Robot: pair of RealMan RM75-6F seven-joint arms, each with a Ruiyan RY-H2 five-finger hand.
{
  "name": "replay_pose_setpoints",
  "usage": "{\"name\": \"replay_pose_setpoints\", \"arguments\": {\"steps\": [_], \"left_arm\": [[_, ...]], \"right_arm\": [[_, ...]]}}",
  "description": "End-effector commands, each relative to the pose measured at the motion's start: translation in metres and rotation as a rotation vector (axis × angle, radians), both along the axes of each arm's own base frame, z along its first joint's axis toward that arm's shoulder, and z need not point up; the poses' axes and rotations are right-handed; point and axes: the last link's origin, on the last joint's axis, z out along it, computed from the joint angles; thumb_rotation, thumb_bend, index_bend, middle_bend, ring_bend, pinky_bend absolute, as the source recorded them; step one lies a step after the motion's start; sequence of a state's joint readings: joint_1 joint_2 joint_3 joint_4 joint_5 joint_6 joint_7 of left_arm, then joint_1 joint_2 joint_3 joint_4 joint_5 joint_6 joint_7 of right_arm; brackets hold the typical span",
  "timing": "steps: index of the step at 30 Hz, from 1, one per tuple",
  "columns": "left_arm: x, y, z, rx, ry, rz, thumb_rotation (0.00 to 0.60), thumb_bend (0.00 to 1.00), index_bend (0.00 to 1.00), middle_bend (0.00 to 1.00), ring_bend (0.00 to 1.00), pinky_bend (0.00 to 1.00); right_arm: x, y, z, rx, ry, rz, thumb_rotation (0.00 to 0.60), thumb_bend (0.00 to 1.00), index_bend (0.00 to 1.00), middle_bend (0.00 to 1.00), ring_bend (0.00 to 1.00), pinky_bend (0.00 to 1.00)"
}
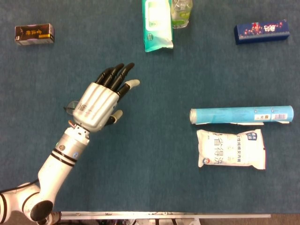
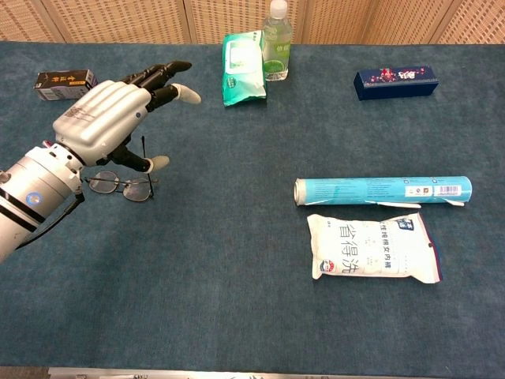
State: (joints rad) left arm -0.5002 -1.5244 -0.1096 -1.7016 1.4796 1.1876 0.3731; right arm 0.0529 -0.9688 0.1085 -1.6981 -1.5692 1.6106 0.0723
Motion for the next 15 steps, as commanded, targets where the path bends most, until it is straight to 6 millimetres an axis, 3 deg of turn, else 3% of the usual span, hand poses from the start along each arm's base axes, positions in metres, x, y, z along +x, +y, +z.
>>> {"name": "replay_pose_setpoints", "arguments": {"steps": [1, 15], "left_arm": [[-0.001, 0.005, -0.002, 0.004, -0.002, 0.01, 0.6, 0.2, 0.2, 0.0, 0.0, 0.12], [-0.02, 0.02, 0.001, 0.023, 0.005, 0.052, 0.6, 0.2, 0.2, 0.0, 0.0, 0.12]], "right_arm": [[0.0, 0.0, 0.0, 0.0, 0.0, 0.0, 0.6, 0.32, 0.39, 0.37, 0.22, 0.37], [0.0, 0.0, -0.001, 0.006, 0.003, -0.001, 0.6, 0.32, 0.39, 0.37, 0.22, 0.37]]}}
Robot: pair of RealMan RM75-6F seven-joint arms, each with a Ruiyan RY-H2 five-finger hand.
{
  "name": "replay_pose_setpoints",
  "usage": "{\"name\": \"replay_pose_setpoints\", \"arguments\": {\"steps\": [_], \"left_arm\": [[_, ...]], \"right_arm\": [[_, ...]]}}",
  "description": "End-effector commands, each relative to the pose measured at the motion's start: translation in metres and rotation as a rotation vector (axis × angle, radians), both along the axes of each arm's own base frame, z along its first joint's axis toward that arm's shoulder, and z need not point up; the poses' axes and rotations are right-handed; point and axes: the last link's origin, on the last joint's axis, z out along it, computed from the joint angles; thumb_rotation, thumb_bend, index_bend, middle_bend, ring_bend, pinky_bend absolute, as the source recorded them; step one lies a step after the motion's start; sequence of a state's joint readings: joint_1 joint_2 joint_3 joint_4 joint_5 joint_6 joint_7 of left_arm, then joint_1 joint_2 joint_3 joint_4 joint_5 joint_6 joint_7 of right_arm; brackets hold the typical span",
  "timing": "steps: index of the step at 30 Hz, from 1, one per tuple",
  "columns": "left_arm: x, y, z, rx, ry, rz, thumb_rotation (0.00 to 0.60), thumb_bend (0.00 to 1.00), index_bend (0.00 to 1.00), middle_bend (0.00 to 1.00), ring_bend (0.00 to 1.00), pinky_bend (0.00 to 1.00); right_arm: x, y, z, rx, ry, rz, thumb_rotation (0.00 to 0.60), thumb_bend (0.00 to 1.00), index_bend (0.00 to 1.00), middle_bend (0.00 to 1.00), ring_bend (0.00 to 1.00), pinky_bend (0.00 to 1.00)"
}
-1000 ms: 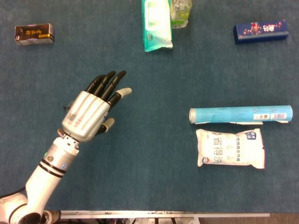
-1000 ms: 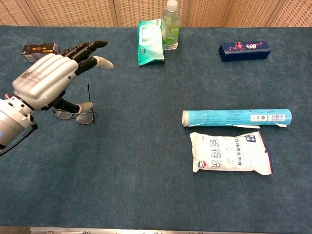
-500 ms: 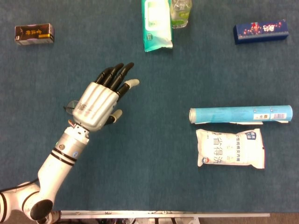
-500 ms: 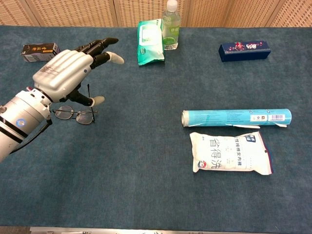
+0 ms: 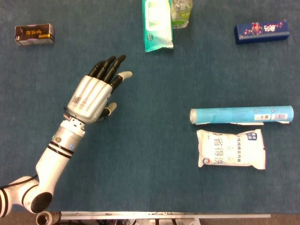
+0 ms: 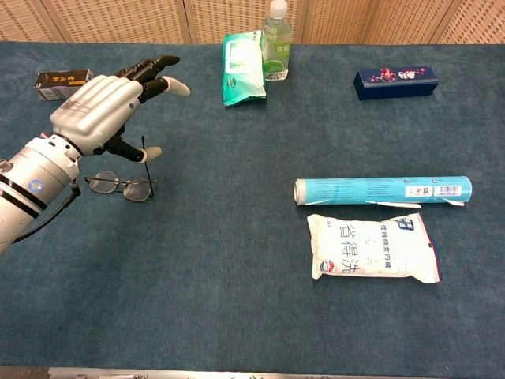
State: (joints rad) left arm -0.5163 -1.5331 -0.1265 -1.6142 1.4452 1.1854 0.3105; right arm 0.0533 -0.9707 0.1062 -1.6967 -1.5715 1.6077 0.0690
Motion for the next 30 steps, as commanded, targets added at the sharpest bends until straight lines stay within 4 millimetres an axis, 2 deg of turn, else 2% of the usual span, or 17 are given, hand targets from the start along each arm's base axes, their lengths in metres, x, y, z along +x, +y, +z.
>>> {"name": "replay_pose_setpoints", "arguments": {"steps": [1, 30], "left_arm": [[-0.005, 0.003, 0.002, 0.001, 0.002, 0.011, 0.6, 0.2, 0.2, 0.0, 0.0, 0.12], [-0.061, 0.033, 0.015, 0.028, -0.02, 0.148, 0.6, 0.2, 0.2, 0.0, 0.0, 0.12]], "right_arm": [[0.0, 0.0, 0.0, 0.001, 0.001, -0.001, 0.6, 0.32, 0.39, 0.37, 0.22, 0.37], [-0.002, -0.002, -0.006, 0.014, 0.014, -0.012, 0.6, 0.32, 0.39, 0.37, 0.22, 0.37]]}}
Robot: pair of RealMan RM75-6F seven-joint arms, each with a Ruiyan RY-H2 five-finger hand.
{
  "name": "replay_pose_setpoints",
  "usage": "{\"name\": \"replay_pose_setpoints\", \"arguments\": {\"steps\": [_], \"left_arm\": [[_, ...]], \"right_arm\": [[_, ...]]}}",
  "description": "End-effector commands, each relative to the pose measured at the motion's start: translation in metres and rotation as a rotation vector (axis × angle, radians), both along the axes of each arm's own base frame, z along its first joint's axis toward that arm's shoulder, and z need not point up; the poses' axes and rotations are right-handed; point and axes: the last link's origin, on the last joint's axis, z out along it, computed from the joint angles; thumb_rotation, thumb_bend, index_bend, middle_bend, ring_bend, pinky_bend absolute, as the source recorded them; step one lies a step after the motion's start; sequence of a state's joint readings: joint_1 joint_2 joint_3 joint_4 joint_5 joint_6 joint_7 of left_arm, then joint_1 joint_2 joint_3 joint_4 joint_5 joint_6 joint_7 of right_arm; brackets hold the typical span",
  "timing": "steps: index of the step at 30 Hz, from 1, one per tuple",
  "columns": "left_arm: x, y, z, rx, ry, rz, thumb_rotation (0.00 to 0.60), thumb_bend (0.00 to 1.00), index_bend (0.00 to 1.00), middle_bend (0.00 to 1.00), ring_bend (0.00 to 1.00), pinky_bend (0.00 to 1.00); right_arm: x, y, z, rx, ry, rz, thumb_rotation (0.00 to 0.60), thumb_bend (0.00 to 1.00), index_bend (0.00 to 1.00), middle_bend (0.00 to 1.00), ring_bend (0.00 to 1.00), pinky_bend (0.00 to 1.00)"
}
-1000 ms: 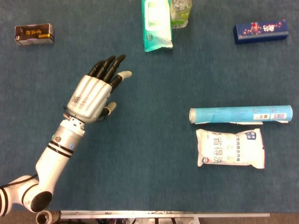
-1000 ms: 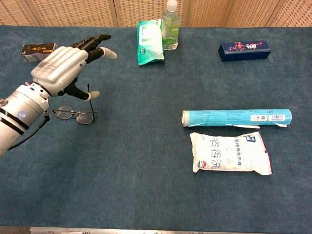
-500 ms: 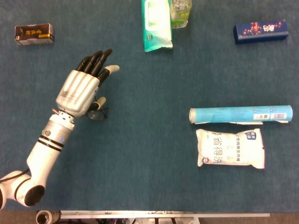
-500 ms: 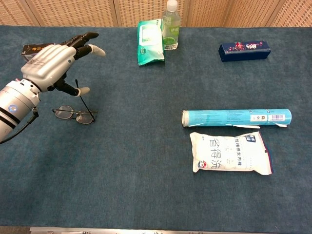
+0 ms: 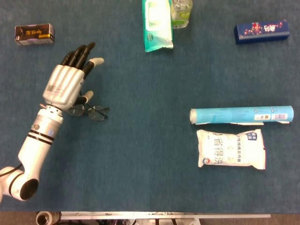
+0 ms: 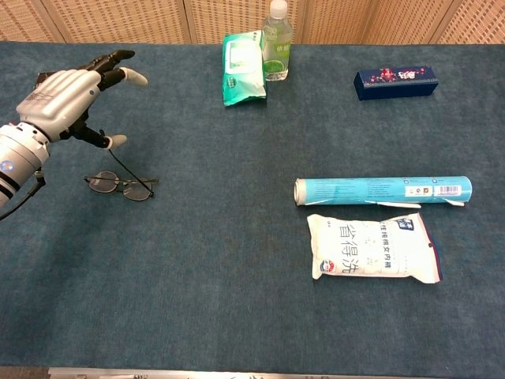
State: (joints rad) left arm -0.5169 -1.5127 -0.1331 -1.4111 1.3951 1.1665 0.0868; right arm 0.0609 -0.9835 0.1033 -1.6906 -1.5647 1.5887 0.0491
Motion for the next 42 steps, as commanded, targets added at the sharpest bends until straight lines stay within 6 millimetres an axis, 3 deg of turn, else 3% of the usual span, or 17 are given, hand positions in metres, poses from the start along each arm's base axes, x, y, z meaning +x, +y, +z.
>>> {"name": "replay_pose_setpoints", "arguments": {"steps": [1, 21, 42], "left_arm": [[-0.007, 0.002, 0.0, 0.0, -0.003, 0.023, 0.6, 0.2, 0.2, 0.0, 0.0, 0.12], [-0.039, 0.007, -0.021, -0.038, -0.036, 0.091, 0.6, 0.2, 0.2, 0.0, 0.0, 0.12], [-0.057, 0.006, -0.038, -0.059, -0.048, 0.107, 0.6, 0.2, 0.2, 0.0, 0.0, 0.12]], "right_arm": [[0.0, 0.0, 0.0, 0.0, 0.001, -0.001, 0.6, 0.32, 0.39, 0.37, 0.22, 0.37], [0.0, -0.001, 0.001, -0.004, -0.001, -0.002, 0.6, 0.32, 0.39, 0.37, 0.22, 0.37], [0.001, -0.001, 0.001, -0.006, -0.002, 0.001, 0.6, 0.32, 0.39, 0.37, 0.22, 0.37]]}}
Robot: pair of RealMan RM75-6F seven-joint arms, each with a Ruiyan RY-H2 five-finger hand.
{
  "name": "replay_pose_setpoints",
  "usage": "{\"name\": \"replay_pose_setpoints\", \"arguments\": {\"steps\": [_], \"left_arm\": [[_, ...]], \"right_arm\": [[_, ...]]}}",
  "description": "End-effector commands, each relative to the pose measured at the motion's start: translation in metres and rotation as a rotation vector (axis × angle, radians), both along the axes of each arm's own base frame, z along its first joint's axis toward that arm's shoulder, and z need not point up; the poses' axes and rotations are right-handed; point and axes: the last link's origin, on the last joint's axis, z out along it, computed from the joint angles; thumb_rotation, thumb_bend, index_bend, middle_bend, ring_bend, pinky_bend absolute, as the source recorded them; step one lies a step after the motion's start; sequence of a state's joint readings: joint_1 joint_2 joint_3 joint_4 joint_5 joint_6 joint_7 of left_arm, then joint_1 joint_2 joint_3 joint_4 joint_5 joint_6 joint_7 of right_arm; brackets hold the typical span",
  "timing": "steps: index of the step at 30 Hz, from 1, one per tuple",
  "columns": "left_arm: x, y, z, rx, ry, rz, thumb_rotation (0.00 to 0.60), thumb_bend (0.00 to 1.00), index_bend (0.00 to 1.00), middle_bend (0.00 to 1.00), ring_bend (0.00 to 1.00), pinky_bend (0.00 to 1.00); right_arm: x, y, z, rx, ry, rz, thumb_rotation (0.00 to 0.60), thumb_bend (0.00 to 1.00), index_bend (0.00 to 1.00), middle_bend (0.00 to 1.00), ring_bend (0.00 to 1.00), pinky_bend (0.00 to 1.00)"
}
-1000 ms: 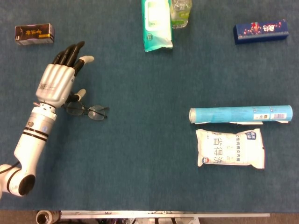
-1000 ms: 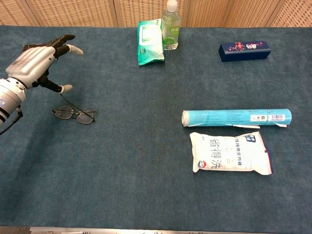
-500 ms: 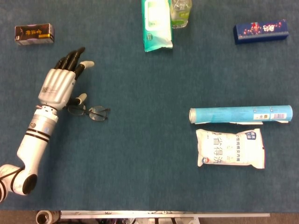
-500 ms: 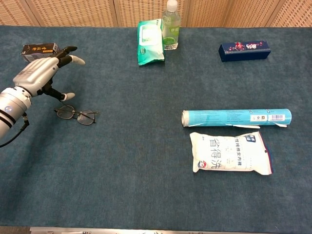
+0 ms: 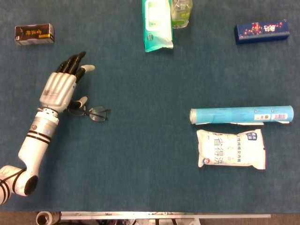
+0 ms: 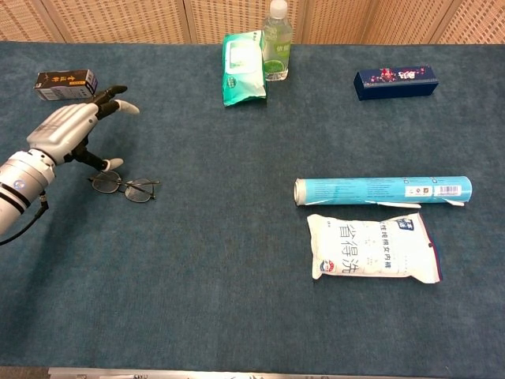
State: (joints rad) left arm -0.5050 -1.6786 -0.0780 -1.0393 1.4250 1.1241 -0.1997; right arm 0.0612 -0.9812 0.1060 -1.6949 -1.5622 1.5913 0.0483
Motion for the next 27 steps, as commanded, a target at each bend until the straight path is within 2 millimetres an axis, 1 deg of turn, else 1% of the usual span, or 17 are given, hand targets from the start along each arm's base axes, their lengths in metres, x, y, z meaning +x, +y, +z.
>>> {"name": "replay_pose_setpoints", "arguments": {"steps": [1, 22, 27], "left_arm": [[-0.001, 0.0, -0.002, -0.004, -0.002, 0.004, 0.6, 0.2, 0.2, 0.0, 0.0, 0.12], [-0.013, -0.003, -0.016, -0.034, -0.03, 0.013, 0.6, 0.2, 0.2, 0.0, 0.0, 0.12], [-0.008, -0.003, -0.012, -0.024, -0.044, -0.017, 0.6, 0.2, 0.2, 0.0, 0.0, 0.12]], "right_arm": [[0.0, 0.0, 0.0, 0.0, 0.0, 0.0, 0.6, 0.32, 0.39, 0.37, 0.22, 0.37], [0.001, 0.001, 0.001, -0.003, -0.002, 0.004, 0.6, 0.32, 0.39, 0.37, 0.22, 0.37], [0.0, 0.0, 0.001, -0.002, -0.002, 0.001, 0.6, 0.32, 0.39, 0.37, 0.22, 0.37]]}}
